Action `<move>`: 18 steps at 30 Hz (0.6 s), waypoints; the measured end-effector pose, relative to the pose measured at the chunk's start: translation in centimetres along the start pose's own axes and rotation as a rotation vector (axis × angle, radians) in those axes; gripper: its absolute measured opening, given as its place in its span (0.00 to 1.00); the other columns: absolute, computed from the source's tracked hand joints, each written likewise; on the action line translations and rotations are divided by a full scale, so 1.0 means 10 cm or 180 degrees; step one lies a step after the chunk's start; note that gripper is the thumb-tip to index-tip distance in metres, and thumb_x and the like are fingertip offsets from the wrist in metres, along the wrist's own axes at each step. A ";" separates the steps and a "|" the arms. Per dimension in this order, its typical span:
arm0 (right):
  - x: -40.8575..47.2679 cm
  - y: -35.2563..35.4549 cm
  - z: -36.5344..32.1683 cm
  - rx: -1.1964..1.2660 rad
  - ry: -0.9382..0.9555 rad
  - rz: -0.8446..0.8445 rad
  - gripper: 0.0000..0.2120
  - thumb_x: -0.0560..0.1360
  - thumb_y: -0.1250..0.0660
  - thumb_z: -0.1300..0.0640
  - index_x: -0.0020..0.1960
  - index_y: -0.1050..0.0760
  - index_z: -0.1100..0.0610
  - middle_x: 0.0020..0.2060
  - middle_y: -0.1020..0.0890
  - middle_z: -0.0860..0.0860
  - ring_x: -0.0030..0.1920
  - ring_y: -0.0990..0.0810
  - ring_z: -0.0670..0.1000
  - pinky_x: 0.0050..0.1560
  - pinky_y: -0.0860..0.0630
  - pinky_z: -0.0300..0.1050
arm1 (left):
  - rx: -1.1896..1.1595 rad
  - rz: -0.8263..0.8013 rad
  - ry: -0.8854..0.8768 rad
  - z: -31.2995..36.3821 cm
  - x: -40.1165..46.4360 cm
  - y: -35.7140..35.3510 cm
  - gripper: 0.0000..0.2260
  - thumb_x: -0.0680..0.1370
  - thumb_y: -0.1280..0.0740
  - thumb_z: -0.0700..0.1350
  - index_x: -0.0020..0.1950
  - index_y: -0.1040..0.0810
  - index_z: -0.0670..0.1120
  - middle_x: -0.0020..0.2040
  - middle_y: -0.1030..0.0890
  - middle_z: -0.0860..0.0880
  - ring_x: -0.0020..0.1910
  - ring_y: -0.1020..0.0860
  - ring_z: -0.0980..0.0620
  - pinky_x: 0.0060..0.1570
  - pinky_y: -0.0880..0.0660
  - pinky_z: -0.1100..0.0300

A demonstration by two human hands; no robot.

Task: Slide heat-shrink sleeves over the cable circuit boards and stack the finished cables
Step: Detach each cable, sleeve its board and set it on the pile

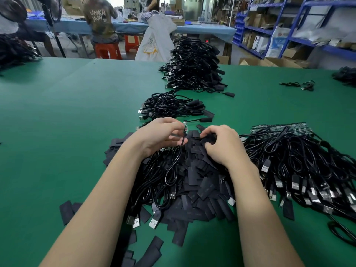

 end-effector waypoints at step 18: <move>-0.01 0.24 0.07 0.1246 0.0053 0.0212 0.11 0.71 0.26 0.63 0.45 0.15 0.47 0.38 0.16 0.42 0.31 0.24 0.33 0.31 0.32 0.23 | 0.0053 -0.0099 -0.0020 -0.01 0.02 0.03 0.05 0.82 0.34 0.41 0.47 0.24 0.43 0.39 0.23 0.46 0.36 0.16 0.49 0.37 0.20 0.64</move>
Point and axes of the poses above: each hand's wrist, its own x-axis towards the middle knuckle, its own y-axis out of the back of the hand, z = x × y, the point moved 2 cm from there along x, towards the middle knuckle
